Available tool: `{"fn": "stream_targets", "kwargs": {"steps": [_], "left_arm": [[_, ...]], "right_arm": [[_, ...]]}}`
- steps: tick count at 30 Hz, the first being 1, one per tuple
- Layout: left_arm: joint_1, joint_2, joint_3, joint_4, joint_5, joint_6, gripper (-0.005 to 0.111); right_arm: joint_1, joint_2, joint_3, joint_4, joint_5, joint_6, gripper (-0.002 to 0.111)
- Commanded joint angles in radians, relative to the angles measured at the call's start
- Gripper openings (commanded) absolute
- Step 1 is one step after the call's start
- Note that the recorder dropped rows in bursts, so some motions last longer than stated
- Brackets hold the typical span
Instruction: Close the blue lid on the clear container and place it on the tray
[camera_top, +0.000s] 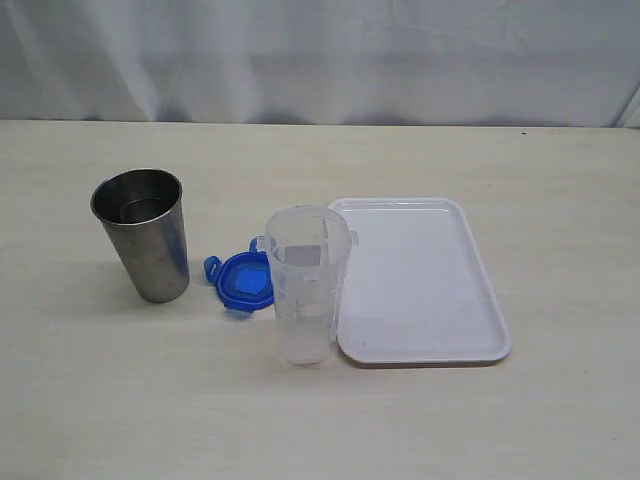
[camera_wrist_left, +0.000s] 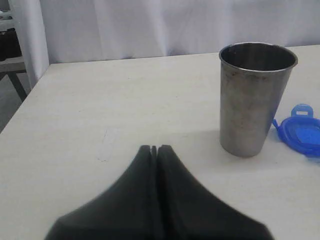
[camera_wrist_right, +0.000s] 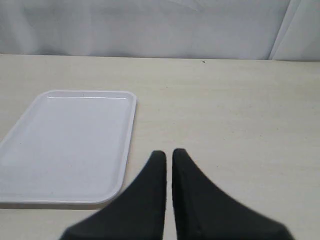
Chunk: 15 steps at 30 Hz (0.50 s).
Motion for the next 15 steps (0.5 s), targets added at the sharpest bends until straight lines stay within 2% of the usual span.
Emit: {"fn": "stream_targets", "kwargs": {"steps": [1, 12, 15], "left_arm": [[0.002, -0.002, 0.002, 0.003, -0.012, -0.001, 0.0], [0.002, -0.002, 0.002, 0.001, -0.03, -0.001, 0.0], [0.002, -0.002, 0.002, -0.005, -0.108, -0.001, 0.0]], "right_arm": [[-0.006, -0.004, 0.002, -0.008, -0.002, -0.006, 0.005], [-0.006, -0.004, 0.002, -0.008, -0.002, -0.006, 0.005], [-0.006, -0.004, 0.002, -0.008, -0.002, -0.006, 0.005]]}}
